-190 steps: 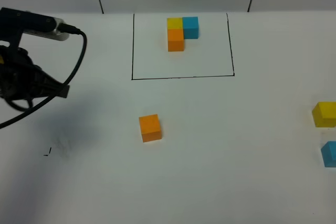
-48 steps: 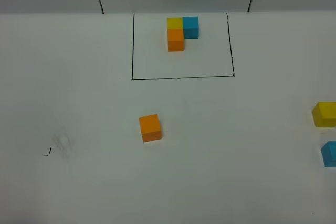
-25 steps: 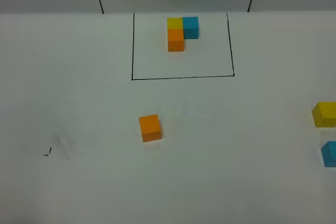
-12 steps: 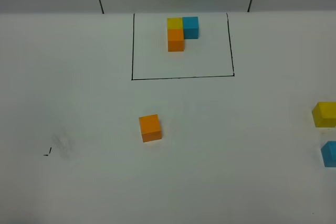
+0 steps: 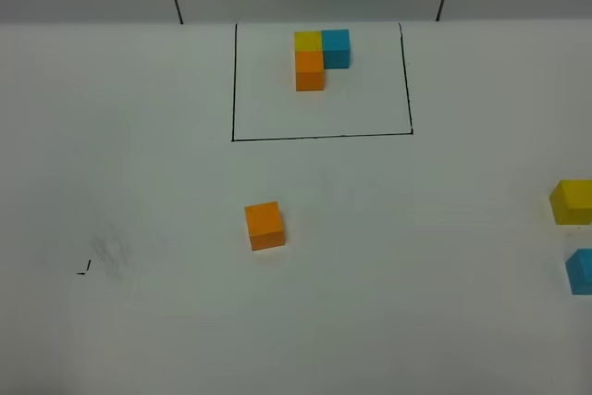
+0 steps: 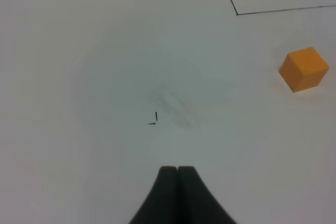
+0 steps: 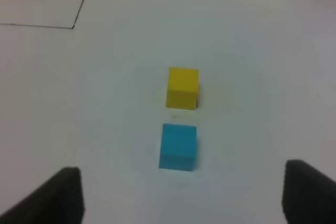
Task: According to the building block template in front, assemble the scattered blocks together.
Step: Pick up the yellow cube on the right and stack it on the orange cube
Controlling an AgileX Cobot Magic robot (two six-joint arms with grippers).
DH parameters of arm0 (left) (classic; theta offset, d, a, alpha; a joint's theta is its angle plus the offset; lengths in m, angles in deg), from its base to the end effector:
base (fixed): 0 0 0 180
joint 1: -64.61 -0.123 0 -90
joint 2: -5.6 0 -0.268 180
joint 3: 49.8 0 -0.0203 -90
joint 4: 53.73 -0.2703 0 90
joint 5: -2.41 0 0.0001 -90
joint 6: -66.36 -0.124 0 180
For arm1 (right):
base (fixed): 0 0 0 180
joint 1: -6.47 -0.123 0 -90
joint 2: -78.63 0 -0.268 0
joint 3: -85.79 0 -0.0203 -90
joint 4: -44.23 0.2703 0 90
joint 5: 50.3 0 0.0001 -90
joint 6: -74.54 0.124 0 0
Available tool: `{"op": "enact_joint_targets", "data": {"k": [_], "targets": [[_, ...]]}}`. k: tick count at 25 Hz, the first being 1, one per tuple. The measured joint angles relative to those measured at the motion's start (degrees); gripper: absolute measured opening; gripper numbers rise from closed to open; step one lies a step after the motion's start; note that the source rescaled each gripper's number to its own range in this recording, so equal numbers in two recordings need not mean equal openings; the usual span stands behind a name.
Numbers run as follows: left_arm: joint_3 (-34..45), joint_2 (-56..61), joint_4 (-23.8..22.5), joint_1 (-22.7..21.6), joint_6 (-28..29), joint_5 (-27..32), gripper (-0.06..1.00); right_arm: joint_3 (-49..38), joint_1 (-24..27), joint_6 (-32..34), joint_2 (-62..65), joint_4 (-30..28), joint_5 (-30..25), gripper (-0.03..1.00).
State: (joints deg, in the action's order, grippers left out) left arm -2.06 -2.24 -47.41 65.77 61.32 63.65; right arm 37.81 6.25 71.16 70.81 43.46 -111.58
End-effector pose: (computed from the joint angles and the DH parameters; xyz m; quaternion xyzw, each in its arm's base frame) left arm 0.0560 -0.0131 0.2736 0.0487 0.8491 -0.0373 0.5246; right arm 0.0570 -0.0012 0.2717 -0.0265 0.8526 -0.0211 0.5215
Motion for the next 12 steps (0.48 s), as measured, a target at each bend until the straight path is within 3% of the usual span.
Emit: {"op": "enact_joint_targets", "data": {"k": [4,12], "targets": [[0.00,0.00,0.00,0.00,0.00,0.00,0.00,0.17,0.00,0.00,-0.99,0.05,0.00,1.00],[0.06,0.00,0.00,0.00,0.00,0.00,0.00,5.28,0.00,-1.34,-12.45,0.05,2.06,0.95]]}}
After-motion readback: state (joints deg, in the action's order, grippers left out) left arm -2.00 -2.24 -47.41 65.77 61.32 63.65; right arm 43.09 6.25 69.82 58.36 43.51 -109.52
